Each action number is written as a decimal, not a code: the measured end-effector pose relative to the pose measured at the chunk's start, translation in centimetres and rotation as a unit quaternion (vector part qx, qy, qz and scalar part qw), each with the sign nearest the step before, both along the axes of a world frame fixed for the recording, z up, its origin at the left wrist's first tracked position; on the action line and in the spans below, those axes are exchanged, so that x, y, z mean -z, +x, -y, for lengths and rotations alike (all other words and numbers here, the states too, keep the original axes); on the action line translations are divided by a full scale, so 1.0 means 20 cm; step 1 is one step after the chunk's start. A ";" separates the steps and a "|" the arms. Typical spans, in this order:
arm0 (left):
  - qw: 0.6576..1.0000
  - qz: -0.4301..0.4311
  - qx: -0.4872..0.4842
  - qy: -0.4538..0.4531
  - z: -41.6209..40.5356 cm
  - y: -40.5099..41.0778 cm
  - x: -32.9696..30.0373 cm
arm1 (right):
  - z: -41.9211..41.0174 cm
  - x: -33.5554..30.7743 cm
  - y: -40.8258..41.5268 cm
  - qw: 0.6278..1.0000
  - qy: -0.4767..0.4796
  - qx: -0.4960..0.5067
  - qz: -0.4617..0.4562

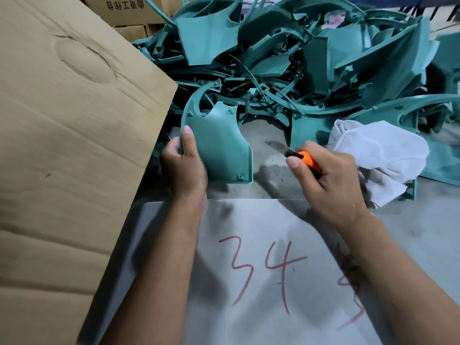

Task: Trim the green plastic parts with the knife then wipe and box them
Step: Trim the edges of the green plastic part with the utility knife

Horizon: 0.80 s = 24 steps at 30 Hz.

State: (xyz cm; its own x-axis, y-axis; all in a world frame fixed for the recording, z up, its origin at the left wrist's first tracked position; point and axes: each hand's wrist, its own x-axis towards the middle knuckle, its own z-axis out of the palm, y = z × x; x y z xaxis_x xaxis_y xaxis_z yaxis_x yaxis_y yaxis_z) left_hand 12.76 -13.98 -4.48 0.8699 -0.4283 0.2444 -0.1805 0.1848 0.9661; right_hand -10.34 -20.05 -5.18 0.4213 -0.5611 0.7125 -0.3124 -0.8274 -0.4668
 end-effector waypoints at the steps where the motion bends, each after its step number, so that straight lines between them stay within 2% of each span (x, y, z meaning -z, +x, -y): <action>1: 1.000 -0.004 0.000 -0.004 0.00 0.00 0.00 | -0.01 0.00 0.00 1.000 0.000 -0.025 0.007; 5: 1.000 -0.011 0.008 -0.014 0.00 -0.02 -0.01 | -0.04 0.00 0.05 0.996 -0.014 -0.079 -0.026; 7: 1.000 -0.009 0.015 -0.008 -0.01 -0.04 -0.02 | -0.03 0.00 0.07 0.998 -0.022 -0.052 -0.035; 11: 0.999 -0.017 0.028 -0.005 -0.01 -0.06 -0.03 | -0.03 0.00 0.06 1.000 -0.017 0.016 0.001; 13: 0.999 -0.025 0.026 -0.005 -0.01 -0.07 -0.03 | -0.04 0.00 0.05 0.999 -0.019 -0.019 0.018; 16: 0.999 -0.040 0.030 -0.003 -0.01 -0.07 -0.03 | -0.06 -0.01 0.06 0.996 -0.028 -0.078 -0.014; 19: 0.997 -0.052 0.050 -0.015 0.00 -0.06 -0.02 | -0.06 -0.01 0.08 1.000 -0.018 -0.013 -0.021; 21: 0.997 -0.048 0.058 -0.021 -0.01 -0.06 -0.02 | -0.03 0.00 0.07 0.998 0.007 0.055 0.010; 24: 0.999 0.024 0.035 -0.026 -0.02 -0.06 -0.02 | -0.02 0.00 0.03 0.992 0.026 0.094 0.075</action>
